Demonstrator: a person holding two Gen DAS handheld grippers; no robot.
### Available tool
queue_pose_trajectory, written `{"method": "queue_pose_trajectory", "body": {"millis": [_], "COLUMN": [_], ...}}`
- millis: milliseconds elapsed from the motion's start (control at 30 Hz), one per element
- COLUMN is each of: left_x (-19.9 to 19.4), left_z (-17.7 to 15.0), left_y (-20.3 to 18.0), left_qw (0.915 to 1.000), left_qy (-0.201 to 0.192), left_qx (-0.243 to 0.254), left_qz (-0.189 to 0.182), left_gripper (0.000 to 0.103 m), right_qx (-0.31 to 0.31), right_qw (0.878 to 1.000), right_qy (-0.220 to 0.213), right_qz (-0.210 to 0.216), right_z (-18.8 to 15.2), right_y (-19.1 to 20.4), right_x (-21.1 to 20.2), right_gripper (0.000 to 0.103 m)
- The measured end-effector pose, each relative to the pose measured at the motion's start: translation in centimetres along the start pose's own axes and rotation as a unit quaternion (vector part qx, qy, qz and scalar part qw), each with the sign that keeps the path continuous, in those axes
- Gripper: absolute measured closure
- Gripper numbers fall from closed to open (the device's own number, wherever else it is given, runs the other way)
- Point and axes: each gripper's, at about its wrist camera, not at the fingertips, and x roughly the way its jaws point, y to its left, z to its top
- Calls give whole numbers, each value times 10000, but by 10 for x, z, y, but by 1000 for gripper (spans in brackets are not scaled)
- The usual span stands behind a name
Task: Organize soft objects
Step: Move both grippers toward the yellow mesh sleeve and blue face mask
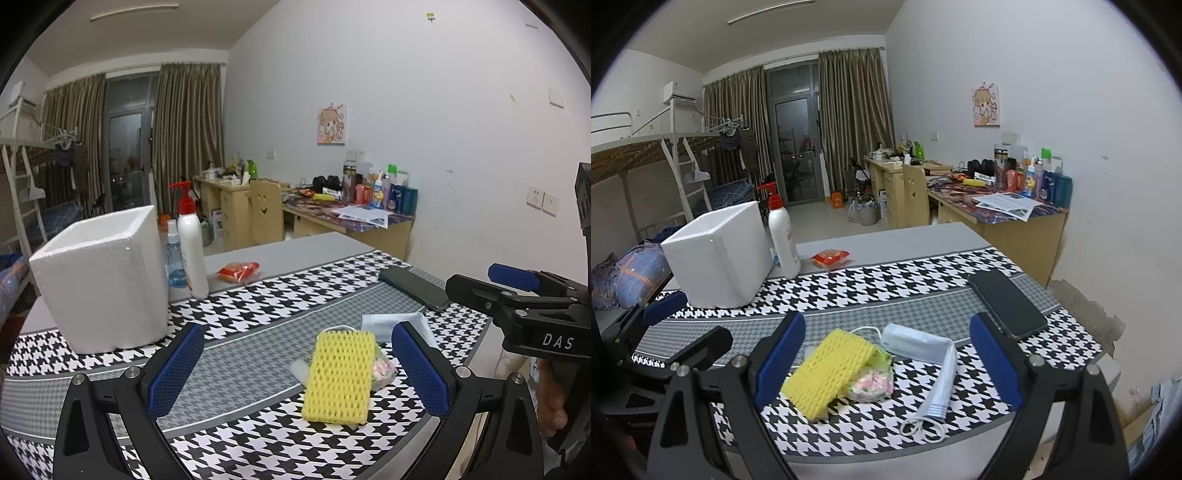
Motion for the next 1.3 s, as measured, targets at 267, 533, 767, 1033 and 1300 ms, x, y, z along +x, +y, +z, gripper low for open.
{"method": "queue_pose_trajectory", "body": {"millis": [267, 533, 767, 1033, 1300], "left_x": [13, 28, 40, 53, 64], "left_z": [-8, -16, -23, -30, -41], "left_y": [-10, -18, -23, -30, -38], "left_qw": [9997, 9990, 9980, 9960, 9934], "left_qy": [213, 419, 600, 843, 1085], "left_qx": [62, 97, 96, 133, 228], "left_qz": [-94, -145, -187, -250, -279], "left_gripper": [1, 1, 1, 1, 1], "right_qx": [76, 180, 201, 250, 272], "right_qw": [9998, 9993, 9987, 9975, 9959], "right_qy": [114, 271, 403, 601, 818], "right_qz": [-132, -191, -230, -267, -291], "right_z": [-7, -14, -19, -27, -36], "right_y": [-13, -24, -31, -39, -43], "right_x": [7, 14, 22, 33, 43], "right_gripper": [10, 10, 10, 10, 10]}}
